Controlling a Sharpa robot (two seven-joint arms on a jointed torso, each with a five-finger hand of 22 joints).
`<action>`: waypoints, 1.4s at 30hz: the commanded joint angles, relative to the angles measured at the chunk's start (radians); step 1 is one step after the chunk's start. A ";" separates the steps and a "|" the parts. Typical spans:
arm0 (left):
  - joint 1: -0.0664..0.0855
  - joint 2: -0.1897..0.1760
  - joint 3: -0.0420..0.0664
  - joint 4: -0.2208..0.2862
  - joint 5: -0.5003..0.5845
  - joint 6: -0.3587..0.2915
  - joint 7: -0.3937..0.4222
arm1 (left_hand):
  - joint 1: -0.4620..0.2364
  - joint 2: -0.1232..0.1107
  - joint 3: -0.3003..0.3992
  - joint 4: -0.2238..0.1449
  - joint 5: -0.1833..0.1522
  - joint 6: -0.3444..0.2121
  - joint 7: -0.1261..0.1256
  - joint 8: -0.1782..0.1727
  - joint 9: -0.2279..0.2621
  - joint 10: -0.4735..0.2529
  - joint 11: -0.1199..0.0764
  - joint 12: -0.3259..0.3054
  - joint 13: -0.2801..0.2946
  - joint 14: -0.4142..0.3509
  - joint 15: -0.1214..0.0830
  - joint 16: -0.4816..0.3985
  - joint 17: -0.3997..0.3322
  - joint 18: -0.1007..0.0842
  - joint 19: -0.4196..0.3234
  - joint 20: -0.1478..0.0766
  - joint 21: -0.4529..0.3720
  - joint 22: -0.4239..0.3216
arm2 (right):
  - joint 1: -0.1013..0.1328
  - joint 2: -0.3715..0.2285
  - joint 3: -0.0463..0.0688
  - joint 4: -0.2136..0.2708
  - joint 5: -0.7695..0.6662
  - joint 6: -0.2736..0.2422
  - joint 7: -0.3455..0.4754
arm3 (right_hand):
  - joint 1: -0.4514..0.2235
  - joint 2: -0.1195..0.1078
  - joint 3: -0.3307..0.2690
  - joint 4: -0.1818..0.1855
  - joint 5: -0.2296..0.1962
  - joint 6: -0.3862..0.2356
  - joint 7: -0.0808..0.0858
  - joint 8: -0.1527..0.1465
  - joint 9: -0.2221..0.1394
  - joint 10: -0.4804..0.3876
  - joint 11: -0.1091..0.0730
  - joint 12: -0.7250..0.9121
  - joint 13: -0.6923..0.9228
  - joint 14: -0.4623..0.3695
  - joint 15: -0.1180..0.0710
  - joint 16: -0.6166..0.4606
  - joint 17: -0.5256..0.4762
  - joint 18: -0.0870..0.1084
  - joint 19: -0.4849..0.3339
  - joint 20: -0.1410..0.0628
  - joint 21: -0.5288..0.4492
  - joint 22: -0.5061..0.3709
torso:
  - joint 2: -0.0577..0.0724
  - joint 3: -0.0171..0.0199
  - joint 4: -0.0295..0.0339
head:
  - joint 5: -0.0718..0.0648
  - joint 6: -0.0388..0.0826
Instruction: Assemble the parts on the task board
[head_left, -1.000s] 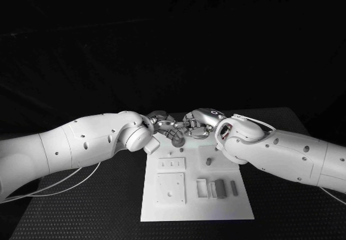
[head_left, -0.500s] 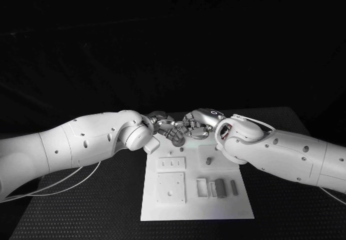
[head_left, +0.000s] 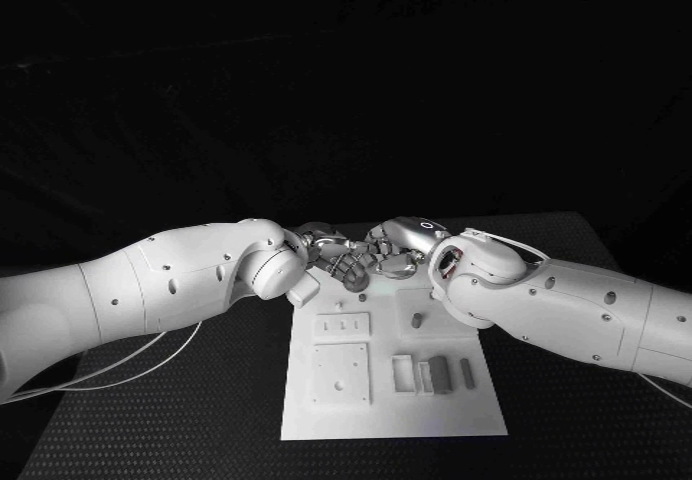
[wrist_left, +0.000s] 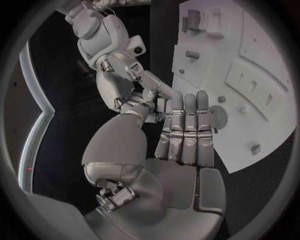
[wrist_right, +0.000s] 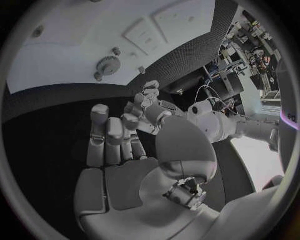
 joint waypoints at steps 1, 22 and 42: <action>0.000 0.010 0.001 0.009 0.011 0.027 0.002 | -0.105 0.006 0.070 -0.098 -0.020 -0.003 -0.004 0.019 -0.001 -0.012 0.000 0.017 0.007 -0.010 0.001 0.018 -0.012 0.015 0.011 -0.007 -0.007 0.016 | 0.000 0.007 0.002 0.009 -0.022 -0.001 0.015 | 0.009 -0.005 0.004 0.000 0.003 0.209 -0.015 0.000 0.001 -0.025 -0.018 -0.002 -0.001 0.002 -0.006 0.001 -0.001 0.014 0.000 -0.009 0.001 0.013 | 0.000 -0.0004 -0.0001 | 0.000 -0.001; 0.000 0.016 0.000 0.006 0.000 0.016 -0.021 | -0.190 0.059 0.261 -0.345 -0.065 0.003 -0.011 0.062 -0.012 -0.004 -0.008 0.051 0.005 -0.007 -0.008 0.067 -0.042 0.011 0.037 -0.010 -0.014 0.074 | -0.001 0.008 0.002 0.010 -0.026 -0.005 0.005 | 0.009 -0.005 0.004 0.000 0.003 0.210 -0.015 -0.001 0.002 -0.024 -0.018 -0.003 -0.001 0.004 -0.006 0.000 -0.001 0.014 0.001 -0.009 0.001 0.013 | 0.000 0.0000 0.0003 | -0.001 -0.006; 0.000 0.013 -0.001 0.000 -0.001 -0.037 -0.024 | -0.153 0.119 0.309 -0.343 -0.046 0.011 -0.016 0.074 -0.012 0.008 -0.011 0.052 -0.004 -0.004 -0.011 0.078 -0.053 0.008 0.045 -0.013 -0.025 0.087 | -0.002 0.005 0.002 0.009 -0.012 -0.013 -0.002 | 0.002 -0.014 0.003 0.002 0.003 0.206 -0.014 -0.006 0.003 -0.024 -0.017 -0.007 -0.004 0.004 -0.006 -0.004 -0.003 0.014 0.000 -0.009 -0.002 0.012 | 0.000 -0.0003 0.0006 | -0.001 -0.009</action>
